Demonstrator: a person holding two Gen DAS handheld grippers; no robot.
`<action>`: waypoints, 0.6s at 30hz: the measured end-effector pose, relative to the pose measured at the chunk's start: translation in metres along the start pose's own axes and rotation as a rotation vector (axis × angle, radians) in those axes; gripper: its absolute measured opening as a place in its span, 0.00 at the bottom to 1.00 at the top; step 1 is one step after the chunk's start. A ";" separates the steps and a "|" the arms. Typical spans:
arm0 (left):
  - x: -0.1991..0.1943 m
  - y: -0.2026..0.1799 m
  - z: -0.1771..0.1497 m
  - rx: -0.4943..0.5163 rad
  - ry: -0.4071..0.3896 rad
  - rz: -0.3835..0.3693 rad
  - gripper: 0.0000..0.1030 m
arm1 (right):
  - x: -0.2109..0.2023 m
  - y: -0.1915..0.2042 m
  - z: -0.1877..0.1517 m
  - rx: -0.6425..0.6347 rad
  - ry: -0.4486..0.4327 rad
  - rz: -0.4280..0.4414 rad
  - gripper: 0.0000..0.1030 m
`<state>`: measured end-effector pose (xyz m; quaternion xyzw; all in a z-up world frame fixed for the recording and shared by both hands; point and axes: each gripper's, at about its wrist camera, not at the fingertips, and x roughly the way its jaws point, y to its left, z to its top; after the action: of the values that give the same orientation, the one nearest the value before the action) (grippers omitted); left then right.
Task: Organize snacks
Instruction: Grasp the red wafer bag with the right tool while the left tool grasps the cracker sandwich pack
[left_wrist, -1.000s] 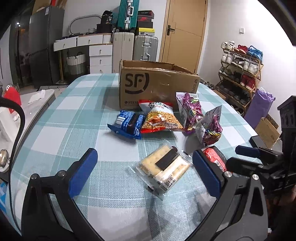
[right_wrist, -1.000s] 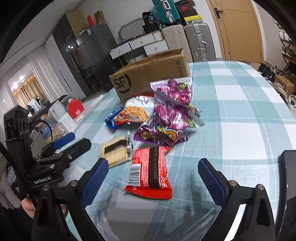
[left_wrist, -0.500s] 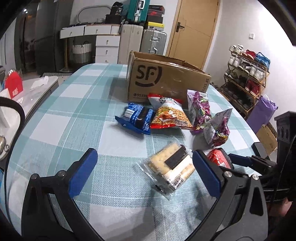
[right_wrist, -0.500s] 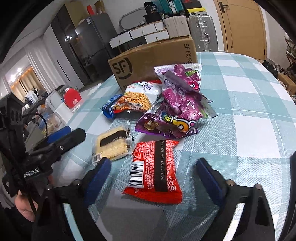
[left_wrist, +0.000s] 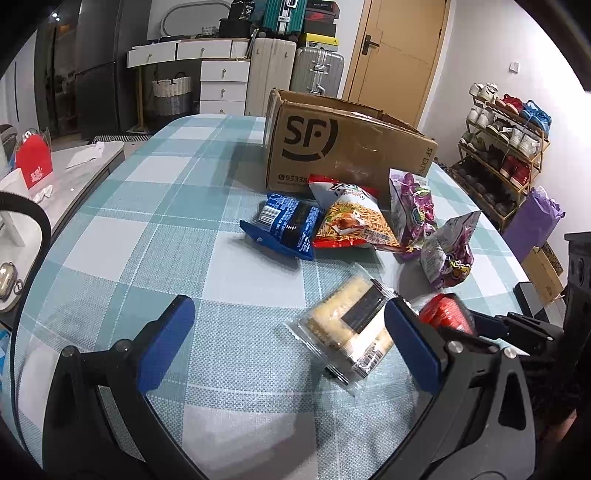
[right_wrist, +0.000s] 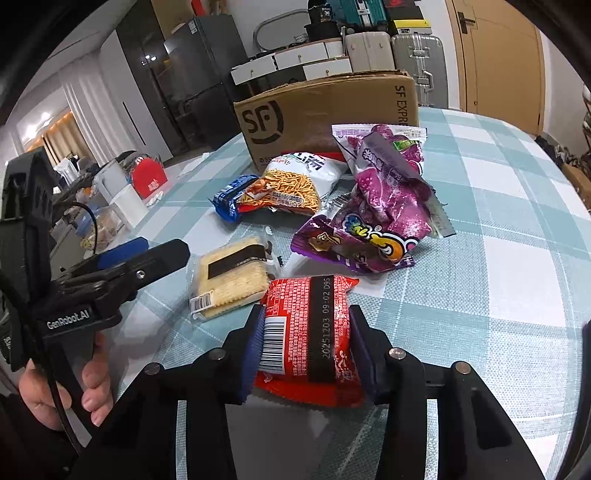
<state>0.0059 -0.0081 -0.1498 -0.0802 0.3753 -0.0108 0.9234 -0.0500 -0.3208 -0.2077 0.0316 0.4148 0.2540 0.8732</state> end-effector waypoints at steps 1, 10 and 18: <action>0.000 0.000 0.000 -0.001 -0.001 0.000 0.99 | -0.001 -0.002 -0.001 0.010 -0.007 0.006 0.43; 0.004 0.001 0.000 -0.003 0.015 0.007 0.99 | -0.010 -0.017 -0.002 0.087 -0.044 0.064 0.43; 0.011 -0.002 -0.001 0.011 0.051 0.005 0.99 | -0.020 -0.026 0.001 0.104 -0.075 0.096 0.43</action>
<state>0.0137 -0.0111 -0.1579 -0.0738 0.3988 -0.0129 0.9140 -0.0489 -0.3530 -0.2003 0.1060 0.3925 0.2722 0.8721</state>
